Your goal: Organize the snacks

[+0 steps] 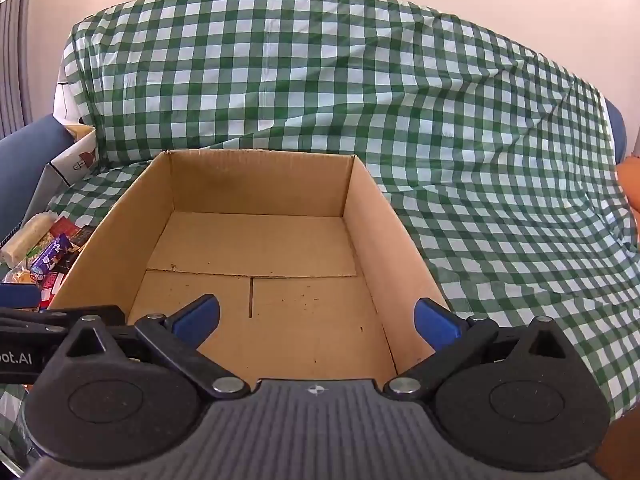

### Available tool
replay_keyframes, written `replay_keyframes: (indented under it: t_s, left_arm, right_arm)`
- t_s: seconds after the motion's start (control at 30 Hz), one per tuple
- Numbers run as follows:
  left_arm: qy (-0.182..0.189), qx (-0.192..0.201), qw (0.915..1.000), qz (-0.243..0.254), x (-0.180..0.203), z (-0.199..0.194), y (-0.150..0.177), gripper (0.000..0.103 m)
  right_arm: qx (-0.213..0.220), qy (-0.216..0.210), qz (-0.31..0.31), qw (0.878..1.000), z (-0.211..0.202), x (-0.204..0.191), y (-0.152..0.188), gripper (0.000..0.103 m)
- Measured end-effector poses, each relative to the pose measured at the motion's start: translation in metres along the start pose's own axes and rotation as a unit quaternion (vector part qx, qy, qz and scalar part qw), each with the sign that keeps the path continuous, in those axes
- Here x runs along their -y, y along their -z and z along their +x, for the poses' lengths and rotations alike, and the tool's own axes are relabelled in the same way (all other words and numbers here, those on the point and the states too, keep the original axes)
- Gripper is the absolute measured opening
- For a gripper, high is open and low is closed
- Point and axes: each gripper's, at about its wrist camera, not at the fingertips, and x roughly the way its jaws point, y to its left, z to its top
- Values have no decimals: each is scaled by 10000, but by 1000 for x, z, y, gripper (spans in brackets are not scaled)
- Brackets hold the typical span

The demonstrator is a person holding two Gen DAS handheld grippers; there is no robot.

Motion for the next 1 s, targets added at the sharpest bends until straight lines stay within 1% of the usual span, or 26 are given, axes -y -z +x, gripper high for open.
replay_keyframes:
  t_s: [0.1,0.3,0.37,0.53,0.57,1.0]
  left_arm:
    - [1,-1,10000,18,1,1,1,103]
    - [-61,-57,10000,3,10,-3,6,103]
    - [-13,-16,10000,20,4,0,4,103]
    - [2,-19,10000,24,7,-2,6,103]
    - [10,-20,10000,37,2,0,2,103]
    - [16,-74,10000,19,2,0,2,103]
  right_arm:
    - [42,14,-19,10000,0,-3,4,102]
    - [-77,21,-43,10000,12,-2,6,102]
    - [-117,20,-58,9999,14,1,6,102]
    - [-135,-6,-69,9999,15,9,8,102]
    - [-138,-11,-68,9999,15,10,8,102]
    - [-125,-14,-65,9999,15,9,8,102]
